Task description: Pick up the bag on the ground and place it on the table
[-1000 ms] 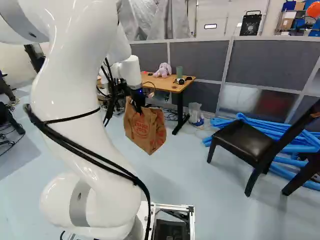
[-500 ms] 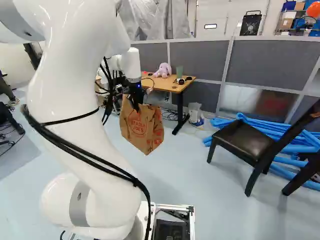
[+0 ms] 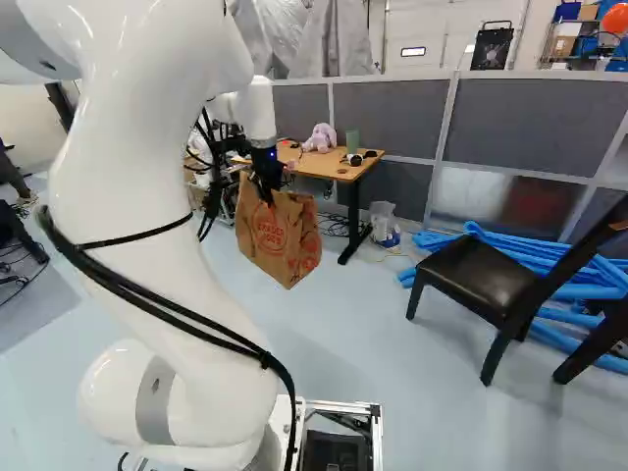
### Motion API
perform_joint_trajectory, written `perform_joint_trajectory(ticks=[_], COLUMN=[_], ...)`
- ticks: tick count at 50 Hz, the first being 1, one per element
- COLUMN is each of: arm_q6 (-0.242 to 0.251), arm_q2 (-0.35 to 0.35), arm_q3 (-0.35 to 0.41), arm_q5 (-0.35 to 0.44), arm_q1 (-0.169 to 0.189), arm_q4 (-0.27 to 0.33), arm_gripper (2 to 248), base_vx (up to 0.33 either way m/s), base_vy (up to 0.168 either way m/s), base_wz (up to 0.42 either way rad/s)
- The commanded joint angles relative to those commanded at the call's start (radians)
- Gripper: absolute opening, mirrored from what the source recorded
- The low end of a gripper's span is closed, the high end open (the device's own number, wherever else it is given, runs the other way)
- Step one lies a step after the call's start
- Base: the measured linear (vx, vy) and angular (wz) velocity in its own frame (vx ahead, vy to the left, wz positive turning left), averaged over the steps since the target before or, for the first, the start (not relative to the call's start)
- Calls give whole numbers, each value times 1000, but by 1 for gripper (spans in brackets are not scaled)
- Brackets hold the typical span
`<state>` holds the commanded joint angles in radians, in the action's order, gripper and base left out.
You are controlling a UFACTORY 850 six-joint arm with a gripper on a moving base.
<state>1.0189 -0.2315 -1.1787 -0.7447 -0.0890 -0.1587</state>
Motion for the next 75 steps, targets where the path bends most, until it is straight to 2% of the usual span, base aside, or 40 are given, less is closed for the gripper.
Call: perform_joint_trajectory(ticks=[32, 53, 75], arm_q6=[0, 0, 0], arm_q2=[2, 1, -7], arm_q3=[-97, -159, -229], arm_q5=[0, 0, 0], arm_q1=[18, 45, 79], arm_q4=[0, 3, 33], arm_gripper=[21, 21, 21], base_vx=[0, 0, 0], base_vy=[0, 0, 0], base_wz=[0, 0, 0])
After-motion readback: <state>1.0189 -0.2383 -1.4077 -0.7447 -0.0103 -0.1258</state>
